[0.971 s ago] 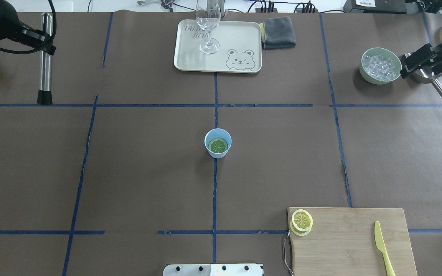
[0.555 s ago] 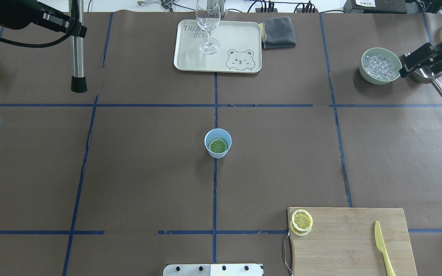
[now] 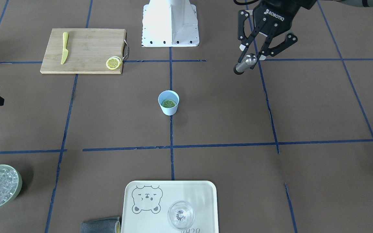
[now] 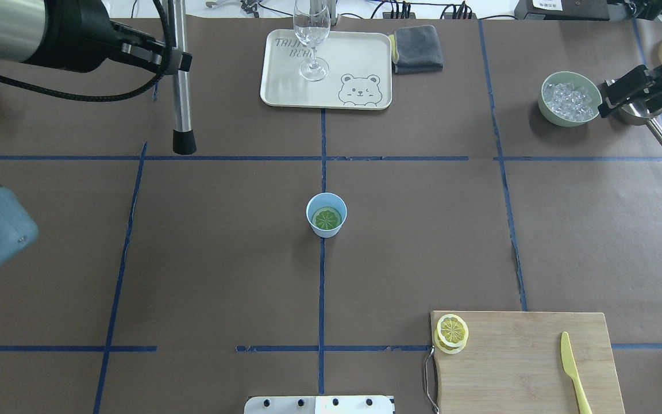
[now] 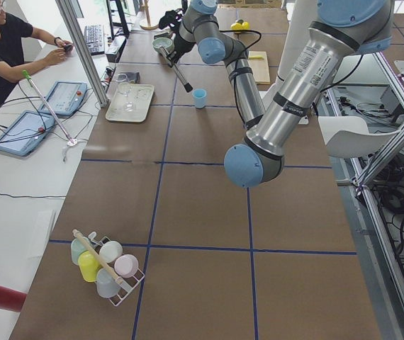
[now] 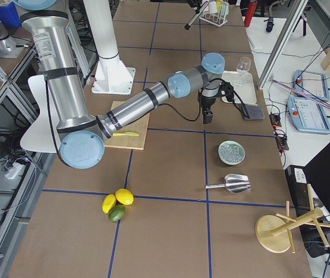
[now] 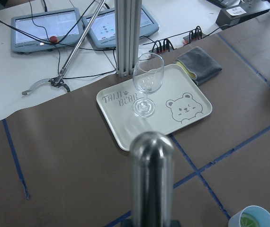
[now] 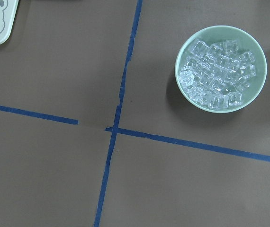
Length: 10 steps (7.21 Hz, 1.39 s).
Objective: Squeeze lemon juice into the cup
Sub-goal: 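Lift the muddler upright with the left gripper and carry it toward the cup, then press the muddler down into the cup onto the lemon slice with the left gripper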
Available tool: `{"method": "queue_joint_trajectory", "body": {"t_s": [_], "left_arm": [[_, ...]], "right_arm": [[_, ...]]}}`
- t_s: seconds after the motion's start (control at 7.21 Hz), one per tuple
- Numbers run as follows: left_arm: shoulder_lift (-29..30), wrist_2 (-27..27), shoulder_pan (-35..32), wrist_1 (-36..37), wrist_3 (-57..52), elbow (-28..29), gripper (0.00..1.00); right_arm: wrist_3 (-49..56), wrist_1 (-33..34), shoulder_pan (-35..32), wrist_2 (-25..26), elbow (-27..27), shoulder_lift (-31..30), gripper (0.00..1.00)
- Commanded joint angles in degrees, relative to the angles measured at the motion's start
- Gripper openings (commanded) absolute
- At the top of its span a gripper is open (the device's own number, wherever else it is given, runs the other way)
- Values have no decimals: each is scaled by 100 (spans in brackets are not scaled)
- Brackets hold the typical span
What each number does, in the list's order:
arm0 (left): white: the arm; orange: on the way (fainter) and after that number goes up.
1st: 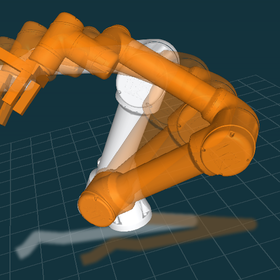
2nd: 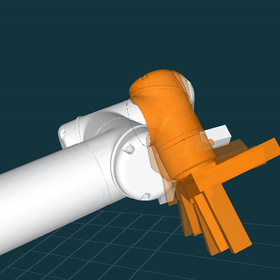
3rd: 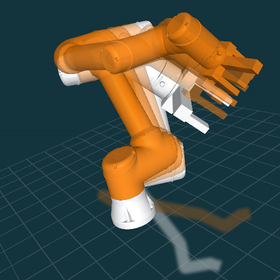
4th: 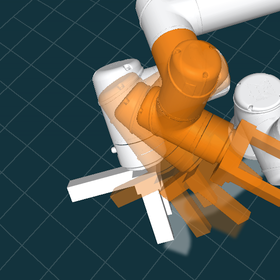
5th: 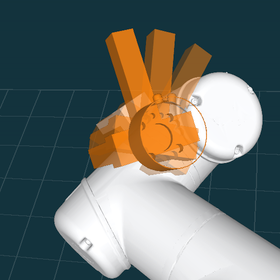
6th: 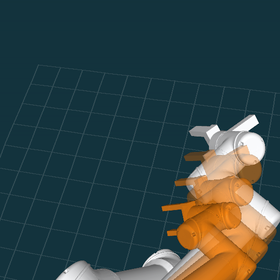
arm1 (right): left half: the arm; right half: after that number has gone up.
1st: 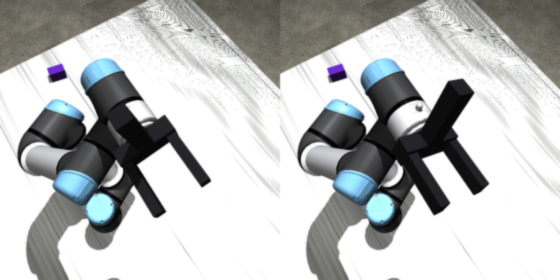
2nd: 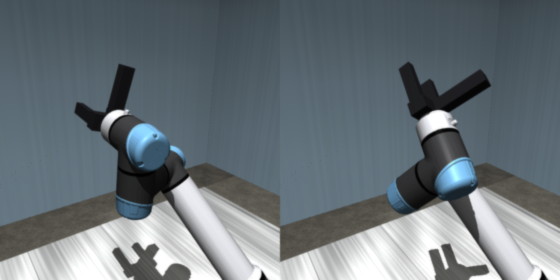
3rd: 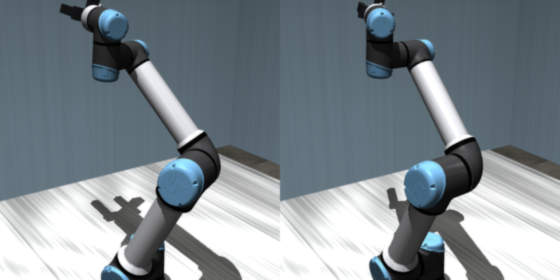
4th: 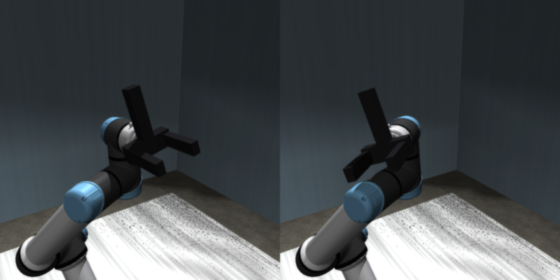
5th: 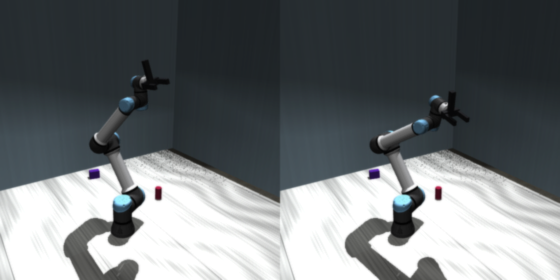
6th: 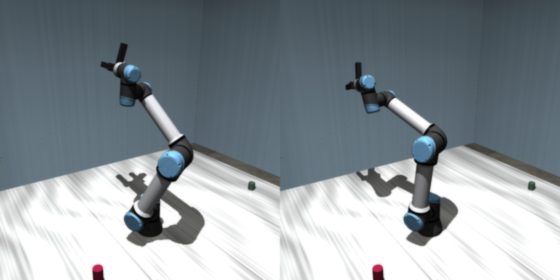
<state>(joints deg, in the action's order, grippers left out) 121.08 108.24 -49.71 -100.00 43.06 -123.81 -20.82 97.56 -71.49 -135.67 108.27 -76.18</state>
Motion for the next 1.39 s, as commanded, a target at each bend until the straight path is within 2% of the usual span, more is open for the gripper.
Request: {"method": "queue_joint_trajectory", "body": {"t_s": [0.0, 0.28, 0.42, 0.55, 0.83, 0.97, 1.25], "left_arm": [[-119, -1307, 906, -871, 1210, -55, 0], [-119, -3983, 2328, -880, 1529, 5, 0], [-102, -4804, 2787, -880, 1530, 127, 0], [-50, -5369, 3131, -898, 1538, 459, 0], [178, -5621, 3380, -1615, 1521, 1398, 0], [327, -5612, 3380, -1662, 1486, 1699, 0], [338, -5612, 3389, -1864, 1460, 1833, 0]], "right_arm": [[34, 9, -206, 6, -25, -229, 100], [131, 17, -601, 32, -191, -432, 100], [435, 17, -803, 50, -271, -616, 100], [1065, 26, -1031, 32, -541, -652, 100], [2008, 0, -1393, -3, -1131, -688, 100], [2064, 0, -1420, -3, -1168, -740, 100], [2064, -9, -1429, -3, -1168, -749, 100]]}}
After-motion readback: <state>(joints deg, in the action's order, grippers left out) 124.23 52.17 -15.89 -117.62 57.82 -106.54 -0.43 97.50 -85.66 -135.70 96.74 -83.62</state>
